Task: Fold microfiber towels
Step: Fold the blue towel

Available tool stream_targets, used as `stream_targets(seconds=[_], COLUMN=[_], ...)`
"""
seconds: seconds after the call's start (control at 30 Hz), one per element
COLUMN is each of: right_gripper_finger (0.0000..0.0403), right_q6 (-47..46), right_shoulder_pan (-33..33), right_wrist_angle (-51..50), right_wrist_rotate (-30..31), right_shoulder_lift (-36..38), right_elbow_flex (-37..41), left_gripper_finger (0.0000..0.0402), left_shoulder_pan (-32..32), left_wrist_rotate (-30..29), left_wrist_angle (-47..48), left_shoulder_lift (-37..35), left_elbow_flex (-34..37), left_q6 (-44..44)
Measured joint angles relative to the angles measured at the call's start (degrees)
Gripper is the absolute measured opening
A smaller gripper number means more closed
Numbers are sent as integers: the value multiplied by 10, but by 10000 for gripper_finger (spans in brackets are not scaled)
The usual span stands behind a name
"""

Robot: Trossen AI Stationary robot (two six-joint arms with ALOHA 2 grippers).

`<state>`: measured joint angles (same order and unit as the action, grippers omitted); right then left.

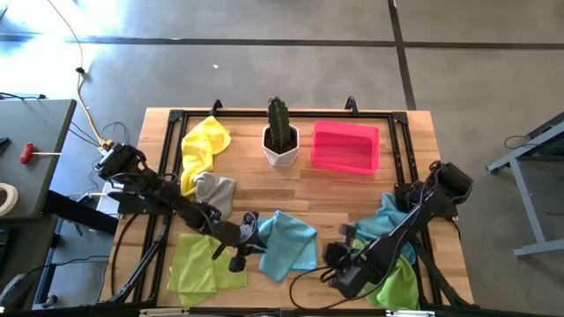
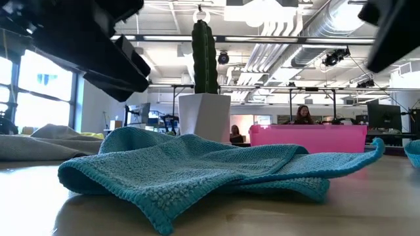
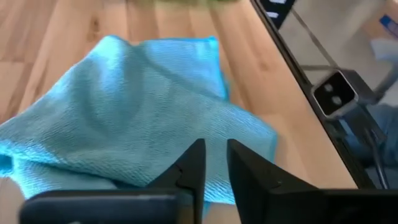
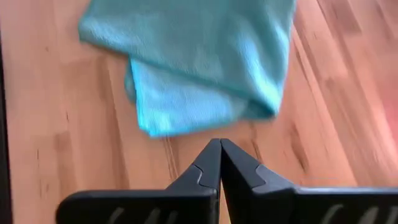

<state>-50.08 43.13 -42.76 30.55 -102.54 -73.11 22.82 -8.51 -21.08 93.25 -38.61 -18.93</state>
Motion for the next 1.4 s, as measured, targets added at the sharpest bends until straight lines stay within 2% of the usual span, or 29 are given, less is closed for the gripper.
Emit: stream_targets(seconds=[0.2,0.4,0.57,0.77,1.0,1.13,1.4], right_gripper_finger=[13,80,125,129,129,129,129], right_q6=[148,265,370,531,548,552,604], right_shoulder_pan=[-34,-68,-91,-102,-102,-102,-105], right_wrist_angle=[118,217,311,547,690,693,564], right_wrist_rotate=[-13,-23,-48,-118,-139,-171,-176], right_shoulder_lift=[0,0,0,0,-23,-83,-161], right_elbow_flex=[21,54,97,177,216,183,83], left_gripper_finger=[118,150,153,152,152,152,152], left_shoulder_pan=[36,72,86,88,92,91,92], left_wrist_rotate=[-10,-75,-80,-41,-18,-23,-23], left_wrist_angle=[-12,-84,-116,-120,-118,-117,-117], left_shoulder_lift=[1,31,47,47,47,47,47], left_elbow_flex=[0,0,0,0,0,0,0], left_q6=[4,48,63,121,149,178,196])
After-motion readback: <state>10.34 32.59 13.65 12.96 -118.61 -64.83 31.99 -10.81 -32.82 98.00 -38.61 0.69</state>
